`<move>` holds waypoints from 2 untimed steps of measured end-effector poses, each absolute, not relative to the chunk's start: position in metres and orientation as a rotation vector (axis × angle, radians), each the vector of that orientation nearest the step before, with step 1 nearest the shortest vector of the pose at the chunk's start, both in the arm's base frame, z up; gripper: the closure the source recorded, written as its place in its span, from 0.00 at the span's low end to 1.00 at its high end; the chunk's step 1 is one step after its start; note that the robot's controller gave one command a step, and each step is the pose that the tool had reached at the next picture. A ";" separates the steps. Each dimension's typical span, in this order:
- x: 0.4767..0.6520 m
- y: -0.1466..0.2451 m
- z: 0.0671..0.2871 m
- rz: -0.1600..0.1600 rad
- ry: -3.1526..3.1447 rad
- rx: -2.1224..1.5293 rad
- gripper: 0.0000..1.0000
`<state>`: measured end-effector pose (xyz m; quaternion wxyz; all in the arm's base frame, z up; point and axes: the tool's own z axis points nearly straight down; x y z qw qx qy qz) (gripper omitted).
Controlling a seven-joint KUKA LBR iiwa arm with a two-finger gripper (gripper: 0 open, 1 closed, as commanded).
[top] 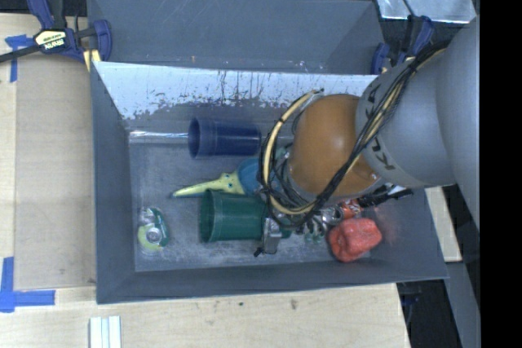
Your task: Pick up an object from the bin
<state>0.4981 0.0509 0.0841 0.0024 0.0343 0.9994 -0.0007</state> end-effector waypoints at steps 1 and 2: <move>0.499 0.051 0.094 -0.002 3.133 0.107 1.00; 0.499 0.051 0.104 -0.001 3.132 0.107 1.00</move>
Offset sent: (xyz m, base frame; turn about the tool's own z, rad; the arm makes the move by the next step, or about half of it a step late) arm -0.0001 0.0001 0.0427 0.0000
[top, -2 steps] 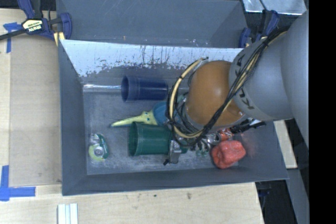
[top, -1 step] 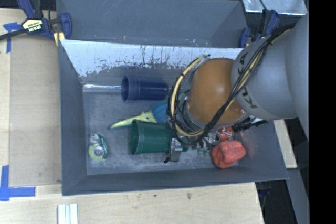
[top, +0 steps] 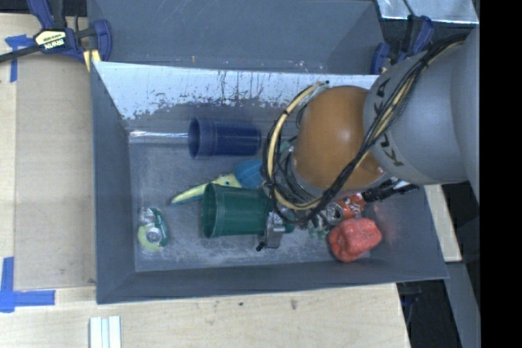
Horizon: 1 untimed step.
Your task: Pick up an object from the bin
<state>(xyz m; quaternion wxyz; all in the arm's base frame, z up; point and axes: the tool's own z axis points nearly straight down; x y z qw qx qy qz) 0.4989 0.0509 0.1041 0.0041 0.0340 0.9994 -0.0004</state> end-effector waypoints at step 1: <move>0.499 0.051 0.113 -0.001 3.130 0.106 1.00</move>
Offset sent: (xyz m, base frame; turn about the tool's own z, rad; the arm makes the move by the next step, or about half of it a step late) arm 0.0001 0.0001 0.0267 0.0000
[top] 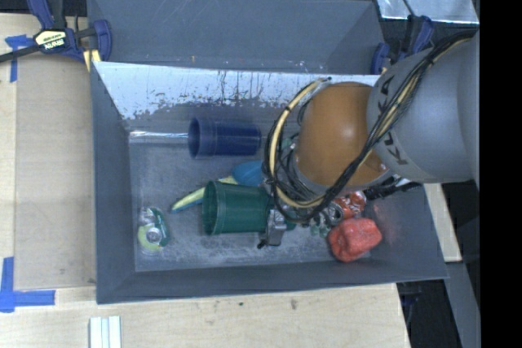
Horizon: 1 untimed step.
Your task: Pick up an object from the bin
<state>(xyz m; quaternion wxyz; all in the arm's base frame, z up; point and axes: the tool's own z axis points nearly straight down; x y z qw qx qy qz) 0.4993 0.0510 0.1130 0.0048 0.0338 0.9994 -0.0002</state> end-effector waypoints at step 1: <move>0.500 0.051 0.118 0.000 3.129 0.106 1.00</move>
Offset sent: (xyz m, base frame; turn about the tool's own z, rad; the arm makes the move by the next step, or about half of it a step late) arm 0.0001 0.0000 0.0446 0.0000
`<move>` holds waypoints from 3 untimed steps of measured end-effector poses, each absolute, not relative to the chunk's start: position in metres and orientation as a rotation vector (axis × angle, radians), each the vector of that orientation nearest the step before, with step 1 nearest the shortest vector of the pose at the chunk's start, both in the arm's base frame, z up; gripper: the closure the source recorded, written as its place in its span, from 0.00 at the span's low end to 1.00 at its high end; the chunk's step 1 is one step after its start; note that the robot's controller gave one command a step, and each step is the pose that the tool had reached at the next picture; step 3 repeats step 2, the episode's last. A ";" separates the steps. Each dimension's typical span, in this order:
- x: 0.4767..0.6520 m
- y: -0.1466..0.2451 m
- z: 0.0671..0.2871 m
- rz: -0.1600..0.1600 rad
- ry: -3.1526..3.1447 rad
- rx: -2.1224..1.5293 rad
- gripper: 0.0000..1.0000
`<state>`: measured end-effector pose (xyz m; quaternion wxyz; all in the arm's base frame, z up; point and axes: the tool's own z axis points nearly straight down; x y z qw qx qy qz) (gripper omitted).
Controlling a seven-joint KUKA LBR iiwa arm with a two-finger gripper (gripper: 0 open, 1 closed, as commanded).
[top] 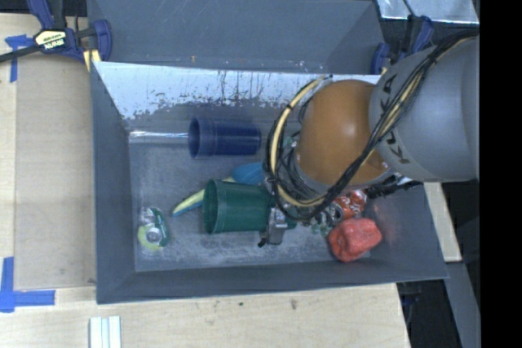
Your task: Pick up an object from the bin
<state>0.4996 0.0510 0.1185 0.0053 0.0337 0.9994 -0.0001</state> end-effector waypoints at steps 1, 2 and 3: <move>0.499 0.051 0.126 -0.001 3.133 0.105 1.00; 0.499 0.051 0.138 -0.001 3.132 0.105 1.00; 0.499 0.051 0.138 -0.001 3.132 0.105 1.00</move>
Offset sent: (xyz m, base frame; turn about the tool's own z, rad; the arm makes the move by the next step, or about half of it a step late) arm -0.0001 0.0000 0.0184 0.0000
